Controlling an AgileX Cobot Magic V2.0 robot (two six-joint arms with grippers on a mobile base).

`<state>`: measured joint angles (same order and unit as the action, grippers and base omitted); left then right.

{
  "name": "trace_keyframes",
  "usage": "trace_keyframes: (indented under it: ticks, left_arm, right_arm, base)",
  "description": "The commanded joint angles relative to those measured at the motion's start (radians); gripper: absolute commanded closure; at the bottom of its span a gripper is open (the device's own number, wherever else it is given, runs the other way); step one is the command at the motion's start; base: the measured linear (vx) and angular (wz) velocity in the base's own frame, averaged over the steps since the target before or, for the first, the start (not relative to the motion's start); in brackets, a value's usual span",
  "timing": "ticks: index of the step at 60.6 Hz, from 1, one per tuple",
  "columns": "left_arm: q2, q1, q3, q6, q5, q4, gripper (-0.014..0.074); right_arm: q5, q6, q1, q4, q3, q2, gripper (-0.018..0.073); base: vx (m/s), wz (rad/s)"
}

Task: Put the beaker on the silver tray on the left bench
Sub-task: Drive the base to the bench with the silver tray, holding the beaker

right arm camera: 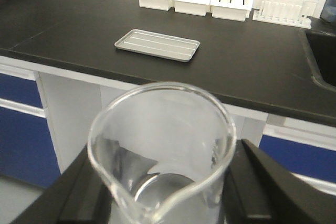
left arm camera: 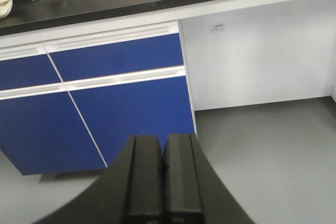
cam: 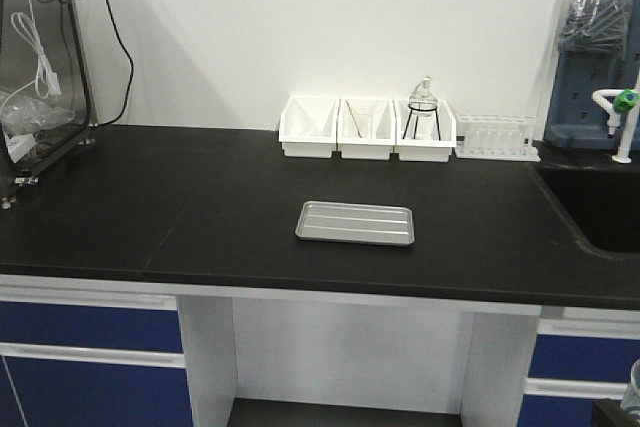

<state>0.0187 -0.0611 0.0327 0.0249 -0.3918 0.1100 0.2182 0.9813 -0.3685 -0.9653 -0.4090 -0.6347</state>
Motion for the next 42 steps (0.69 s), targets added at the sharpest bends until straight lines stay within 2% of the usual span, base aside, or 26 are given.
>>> trace_keyframes:
  ticks: [1, 42]
  left_arm:
    - [0.008, -0.004, 0.02, -0.002, 0.082, -0.003, 0.0595]
    - [0.008, -0.004, 0.02, -0.002, 0.082, -0.003, 0.0595]
  right_arm:
    - [-0.042, 0.0, 0.002, -0.022, -0.032, 0.003, 0.0571]
    - [-0.042, 0.0, 0.002, -0.022, -0.032, 0.003, 0.0571]
  base:
    - [0.31, 0.05]
    - [0.34, -0.02]
